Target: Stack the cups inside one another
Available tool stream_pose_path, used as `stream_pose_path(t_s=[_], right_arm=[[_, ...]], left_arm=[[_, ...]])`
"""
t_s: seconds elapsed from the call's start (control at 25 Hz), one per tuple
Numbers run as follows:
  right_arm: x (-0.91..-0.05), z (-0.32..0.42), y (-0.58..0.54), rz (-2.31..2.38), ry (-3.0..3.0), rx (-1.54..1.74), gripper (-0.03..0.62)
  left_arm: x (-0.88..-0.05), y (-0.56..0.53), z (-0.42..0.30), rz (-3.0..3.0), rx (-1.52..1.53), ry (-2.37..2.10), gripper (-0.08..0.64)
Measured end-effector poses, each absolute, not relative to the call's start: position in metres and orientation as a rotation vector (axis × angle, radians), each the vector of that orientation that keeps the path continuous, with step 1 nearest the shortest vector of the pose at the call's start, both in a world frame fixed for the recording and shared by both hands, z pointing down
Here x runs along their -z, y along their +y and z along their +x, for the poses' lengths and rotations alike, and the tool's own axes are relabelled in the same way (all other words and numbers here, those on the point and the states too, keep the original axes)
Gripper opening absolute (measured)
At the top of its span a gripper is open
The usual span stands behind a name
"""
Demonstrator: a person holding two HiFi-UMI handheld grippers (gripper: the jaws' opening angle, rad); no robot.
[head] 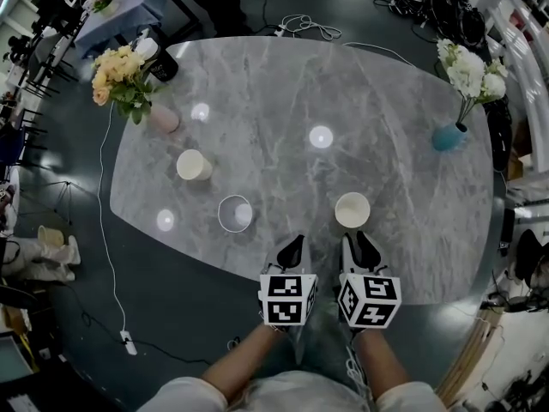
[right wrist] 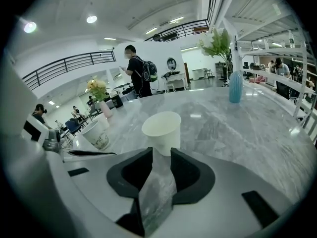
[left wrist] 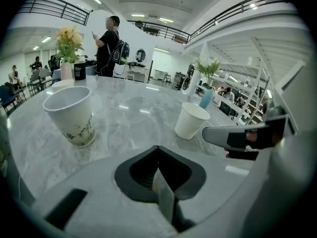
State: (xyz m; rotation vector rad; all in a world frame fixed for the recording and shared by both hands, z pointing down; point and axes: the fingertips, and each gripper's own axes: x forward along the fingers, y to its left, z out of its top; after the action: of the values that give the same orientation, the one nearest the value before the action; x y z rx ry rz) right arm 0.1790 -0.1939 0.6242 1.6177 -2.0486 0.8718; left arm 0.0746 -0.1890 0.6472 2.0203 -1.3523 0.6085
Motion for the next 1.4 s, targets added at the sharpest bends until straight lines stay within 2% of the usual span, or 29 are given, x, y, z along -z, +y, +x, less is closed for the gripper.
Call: stream_pose_path(t_s=[0.44, 0.6, 1.4], right_arm=[[-0.633, 0.175, -0.212, 1.579, -2.023, -0.837, 0.189], [-0.636, 0.176, -0.216, 1.567, -2.020, -0.824, 0.213], [-0.644, 0.174, -0.235, 1.565, -2.005, -0.770, 0.224]], left_arm=[[-0.655, -0.196, 0.069, 1.986, -0.619, -1.367, -0.005], [-0.656, -0.197, 0.070, 1.974, -0.610, -1.381, -0.005], [-0.666, -0.200, 0.062, 1.932, -0.611, -1.389, -0.005]])
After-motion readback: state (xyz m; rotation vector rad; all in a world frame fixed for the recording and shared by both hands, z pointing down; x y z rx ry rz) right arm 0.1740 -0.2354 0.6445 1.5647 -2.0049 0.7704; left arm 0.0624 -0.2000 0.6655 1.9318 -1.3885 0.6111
